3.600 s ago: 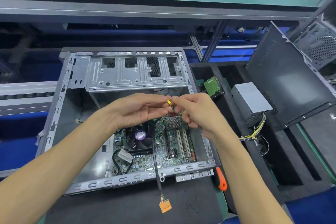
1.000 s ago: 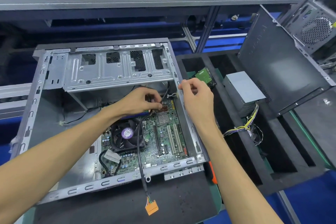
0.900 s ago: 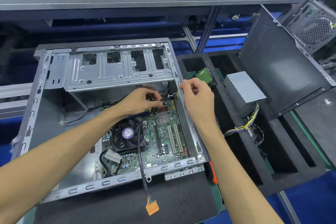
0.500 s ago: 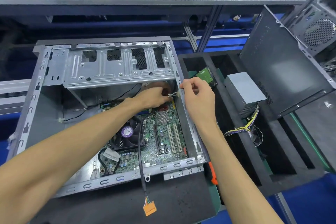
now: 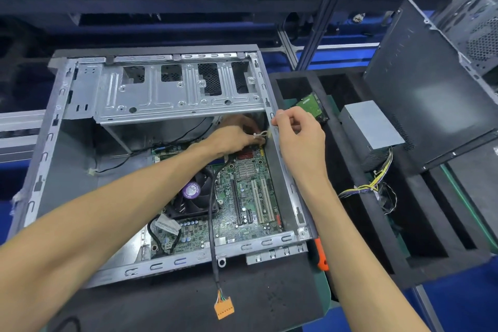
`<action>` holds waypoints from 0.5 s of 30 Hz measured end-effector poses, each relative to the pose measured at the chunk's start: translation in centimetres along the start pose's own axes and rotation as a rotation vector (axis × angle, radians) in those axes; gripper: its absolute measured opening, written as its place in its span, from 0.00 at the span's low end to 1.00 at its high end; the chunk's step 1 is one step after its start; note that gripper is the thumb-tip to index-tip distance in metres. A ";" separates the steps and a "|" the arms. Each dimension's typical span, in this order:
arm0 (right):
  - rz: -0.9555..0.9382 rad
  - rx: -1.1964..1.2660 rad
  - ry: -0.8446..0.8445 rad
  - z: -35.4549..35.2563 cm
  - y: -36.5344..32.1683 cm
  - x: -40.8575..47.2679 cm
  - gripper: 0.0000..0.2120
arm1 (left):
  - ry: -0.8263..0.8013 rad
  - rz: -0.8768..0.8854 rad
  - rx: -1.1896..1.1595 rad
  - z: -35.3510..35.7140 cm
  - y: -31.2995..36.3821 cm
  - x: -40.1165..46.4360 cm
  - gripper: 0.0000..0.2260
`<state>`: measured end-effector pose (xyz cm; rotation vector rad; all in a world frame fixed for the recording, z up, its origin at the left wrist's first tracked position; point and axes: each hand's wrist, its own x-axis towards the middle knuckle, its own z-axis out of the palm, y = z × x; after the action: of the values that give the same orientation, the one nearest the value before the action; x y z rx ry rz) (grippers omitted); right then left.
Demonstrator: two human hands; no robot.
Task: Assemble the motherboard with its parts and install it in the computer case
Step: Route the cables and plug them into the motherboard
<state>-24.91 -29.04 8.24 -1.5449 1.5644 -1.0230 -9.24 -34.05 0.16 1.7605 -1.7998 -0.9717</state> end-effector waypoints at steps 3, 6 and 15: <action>0.014 0.013 -0.008 -0.1 -0.1 -0.1 0.10 | -0.018 0.019 0.092 -0.1 0.1 0.0 0.11; 0.028 0.021 -0.010 -0.1 -0.2 -0.1 0.10 | -0.115 0.002 0.219 -0.4 0.2 0.3 0.16; 0.036 0.028 -0.002 -0.1 -0.4 -0.2 0.10 | -0.231 -0.189 0.241 -0.6 0.5 0.7 0.18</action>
<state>-24.85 -28.78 8.62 -1.4930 1.5653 -1.0189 -9.18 -34.85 0.80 2.0694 -1.9903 -1.1099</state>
